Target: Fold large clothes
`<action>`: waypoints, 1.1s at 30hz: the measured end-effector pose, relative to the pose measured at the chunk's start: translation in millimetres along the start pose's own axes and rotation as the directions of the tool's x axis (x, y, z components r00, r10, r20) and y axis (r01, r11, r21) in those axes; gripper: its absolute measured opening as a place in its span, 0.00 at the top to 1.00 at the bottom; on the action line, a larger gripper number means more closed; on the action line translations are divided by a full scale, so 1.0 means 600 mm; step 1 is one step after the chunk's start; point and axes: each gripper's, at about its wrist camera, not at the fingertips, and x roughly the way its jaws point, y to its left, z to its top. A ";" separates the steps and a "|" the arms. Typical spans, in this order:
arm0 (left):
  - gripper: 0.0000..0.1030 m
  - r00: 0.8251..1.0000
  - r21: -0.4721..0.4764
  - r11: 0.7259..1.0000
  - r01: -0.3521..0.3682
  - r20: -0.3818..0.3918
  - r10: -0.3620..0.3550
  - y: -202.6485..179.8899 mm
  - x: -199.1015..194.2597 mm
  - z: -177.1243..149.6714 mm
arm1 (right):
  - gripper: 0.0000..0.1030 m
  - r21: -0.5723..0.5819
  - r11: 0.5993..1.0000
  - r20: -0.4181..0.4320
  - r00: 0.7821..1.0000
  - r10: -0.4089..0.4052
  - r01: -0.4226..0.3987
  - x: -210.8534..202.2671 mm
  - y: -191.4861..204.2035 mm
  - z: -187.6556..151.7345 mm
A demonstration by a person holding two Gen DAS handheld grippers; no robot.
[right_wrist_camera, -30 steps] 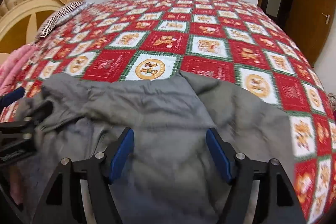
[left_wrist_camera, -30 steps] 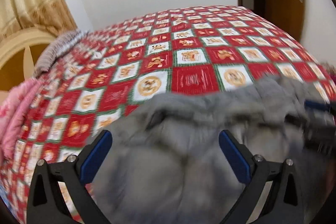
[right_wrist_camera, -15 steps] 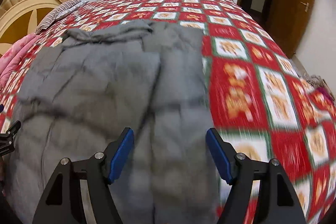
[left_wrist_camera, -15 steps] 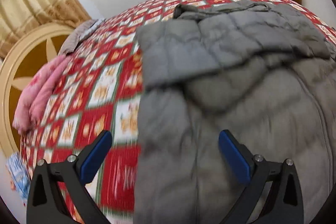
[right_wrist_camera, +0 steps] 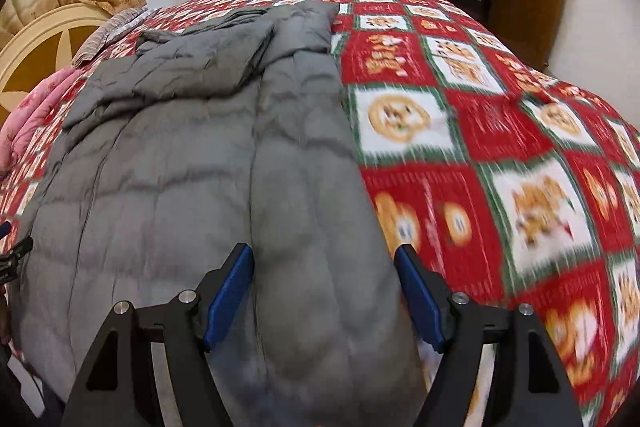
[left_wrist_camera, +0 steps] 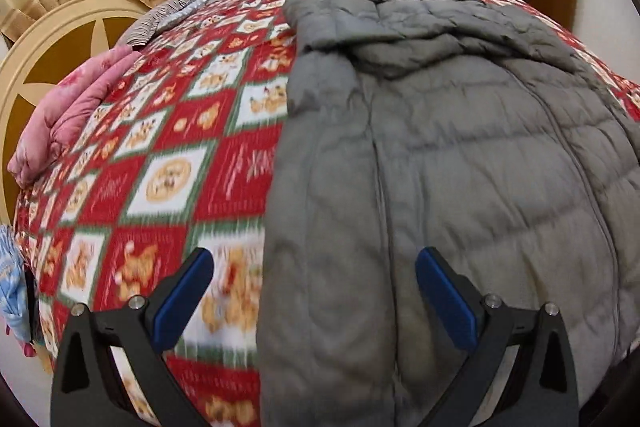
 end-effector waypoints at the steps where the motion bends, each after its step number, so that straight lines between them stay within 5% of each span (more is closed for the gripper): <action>1: 0.00 1.000 0.006 1.000 -0.003 0.002 0.003 -0.001 -0.005 -0.010 | 0.29 -0.001 1.000 0.002 1.000 0.001 -0.001 -0.007 -0.002 -0.011; 9: 0.00 0.996 -0.038 0.996 0.081 -0.018 -0.082 0.012 -0.022 -0.061 | 0.29 -0.002 1.000 0.013 1.000 0.007 -0.007 -0.042 -0.006 -0.089; 16: 0.12 0.987 -0.041 0.987 0.153 -0.048 -0.155 -0.002 -0.025 -0.090 | 0.29 -0.019 1.000 0.035 0.999 0.011 -0.010 -0.066 0.000 -0.148; 18: 0.25 0.986 -0.034 0.986 0.162 -0.044 -0.163 -0.005 -0.029 -0.090 | 0.30 -0.037 0.999 0.039 0.999 0.017 -0.015 -0.071 0.005 -0.163; 22: 0.74 0.980 -0.014 0.980 0.197 -0.026 -0.198 -0.006 -0.050 -0.090 | 0.66 -0.036 0.996 0.031 0.996 0.083 -0.082 -0.083 0.007 -0.166; 26: 0.87 0.984 0.022 0.985 0.172 0.037 -0.173 -0.002 -0.082 -0.089 | 0.79 -0.040 0.994 0.042 0.994 0.105 -0.104 -0.097 0.010 -0.165; 33: 0.90 0.964 0.045 0.978 0.202 0.168 -0.206 0.035 -0.159 -0.083 | 0.87 -0.084 0.984 0.123 0.979 0.166 -0.156 -0.174 0.018 -0.165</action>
